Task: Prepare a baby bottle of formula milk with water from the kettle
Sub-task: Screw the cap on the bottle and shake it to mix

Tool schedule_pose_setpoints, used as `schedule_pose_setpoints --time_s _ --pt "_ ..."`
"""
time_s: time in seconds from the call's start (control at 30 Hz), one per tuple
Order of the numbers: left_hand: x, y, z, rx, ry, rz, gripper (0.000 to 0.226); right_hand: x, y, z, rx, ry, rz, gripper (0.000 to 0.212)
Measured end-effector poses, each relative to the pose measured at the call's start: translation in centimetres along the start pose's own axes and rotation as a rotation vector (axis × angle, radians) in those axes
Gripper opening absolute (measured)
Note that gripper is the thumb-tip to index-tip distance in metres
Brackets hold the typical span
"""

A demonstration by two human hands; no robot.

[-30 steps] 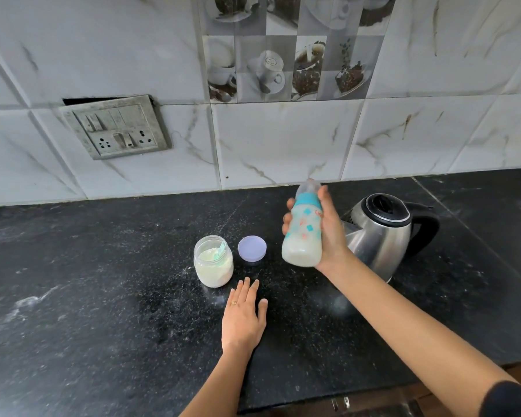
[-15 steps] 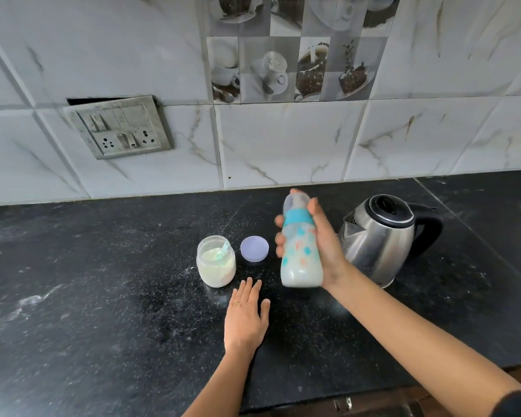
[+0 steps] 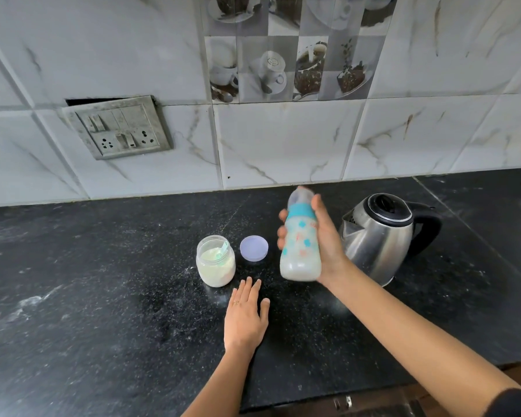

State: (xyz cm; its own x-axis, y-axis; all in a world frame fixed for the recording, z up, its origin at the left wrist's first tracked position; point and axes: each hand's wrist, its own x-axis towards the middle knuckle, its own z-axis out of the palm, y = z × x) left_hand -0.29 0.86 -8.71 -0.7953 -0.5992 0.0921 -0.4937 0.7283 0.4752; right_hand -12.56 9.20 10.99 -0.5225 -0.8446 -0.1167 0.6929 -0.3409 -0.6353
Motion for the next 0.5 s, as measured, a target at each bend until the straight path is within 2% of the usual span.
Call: schedule_pose_setpoints --time_s 0.1,0.2,0.27,0.4,0.5 --pt "0.0 0.0 0.1 0.010 -0.001 0.004 0.053 -1.2 1.0 -0.4 -0.153 -0.083 0.026 0.039" --pt "0.0 0.0 0.1 -0.003 0.009 0.002 0.053 0.0 -0.5 0.3 0.010 0.061 -0.014 0.047" --pt "0.0 0.1 0.0 0.000 0.007 0.003 0.053 0.1 -1.0 0.4 0.043 0.084 -0.007 0.053" --pt "0.0 0.1 0.1 0.006 0.003 0.004 0.053 -1.4 0.8 -0.7 -0.196 -0.065 0.034 0.042" --pt "0.1 0.2 0.0 0.004 0.005 0.007 0.053 -0.3 -0.4 -0.3 -0.034 0.013 -0.005 0.043"
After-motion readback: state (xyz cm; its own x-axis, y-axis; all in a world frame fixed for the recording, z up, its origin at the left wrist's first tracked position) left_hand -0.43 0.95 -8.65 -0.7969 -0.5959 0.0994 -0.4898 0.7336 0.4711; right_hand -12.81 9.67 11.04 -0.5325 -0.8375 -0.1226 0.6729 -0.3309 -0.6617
